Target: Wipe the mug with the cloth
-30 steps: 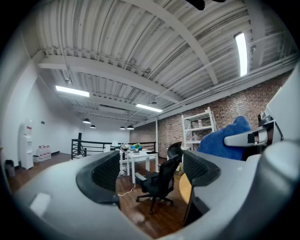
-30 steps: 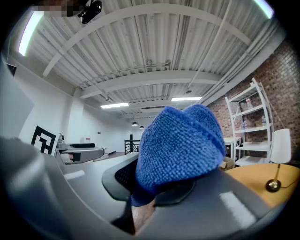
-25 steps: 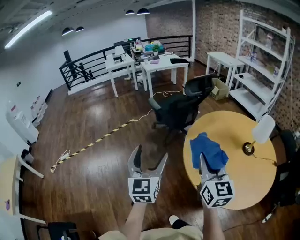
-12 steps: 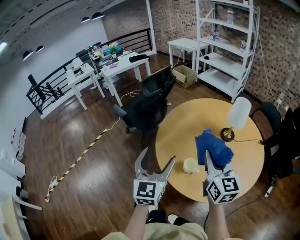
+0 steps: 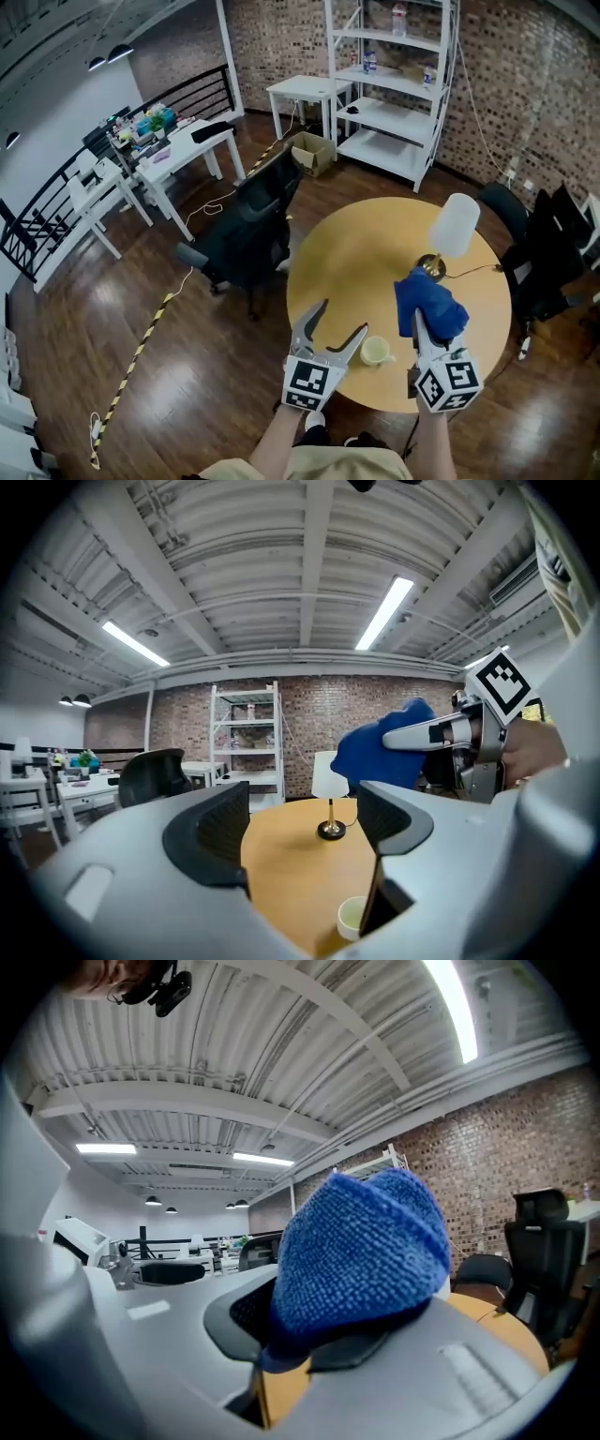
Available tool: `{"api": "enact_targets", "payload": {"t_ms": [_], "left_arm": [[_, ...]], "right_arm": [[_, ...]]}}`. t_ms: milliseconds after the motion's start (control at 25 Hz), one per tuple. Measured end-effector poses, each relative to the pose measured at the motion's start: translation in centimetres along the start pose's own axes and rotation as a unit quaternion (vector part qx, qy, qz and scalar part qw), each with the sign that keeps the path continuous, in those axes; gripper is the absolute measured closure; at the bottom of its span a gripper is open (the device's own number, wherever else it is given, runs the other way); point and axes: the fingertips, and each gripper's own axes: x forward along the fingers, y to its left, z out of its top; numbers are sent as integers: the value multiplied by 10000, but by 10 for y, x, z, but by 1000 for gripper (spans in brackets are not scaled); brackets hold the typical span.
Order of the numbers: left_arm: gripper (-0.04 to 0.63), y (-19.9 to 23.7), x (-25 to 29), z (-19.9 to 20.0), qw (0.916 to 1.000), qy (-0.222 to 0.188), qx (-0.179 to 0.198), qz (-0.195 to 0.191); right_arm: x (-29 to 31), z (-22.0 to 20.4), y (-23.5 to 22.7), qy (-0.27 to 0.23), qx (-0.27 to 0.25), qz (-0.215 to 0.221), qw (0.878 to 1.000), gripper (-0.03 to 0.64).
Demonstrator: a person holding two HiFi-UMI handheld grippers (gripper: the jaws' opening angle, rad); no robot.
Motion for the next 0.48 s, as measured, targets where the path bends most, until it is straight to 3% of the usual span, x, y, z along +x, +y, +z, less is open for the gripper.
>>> {"api": "enact_targets", "payload": {"t_ms": [240, 360, 480], "left_arm": [[259, 9, 28, -26, 9980, 240, -168, -566], [270, 12, 44, -47, 9961, 572, -133, -665], [272, 12, 57, -73, 9914, 957, -328, -826]], "right_arm": [[0, -17, -6, 295, -85, -396, 9987, 555], [0, -30, -21, 471, -58, -528, 9975, 555], [0, -47, -27, 717, -88, -390, 9966, 555]]}}
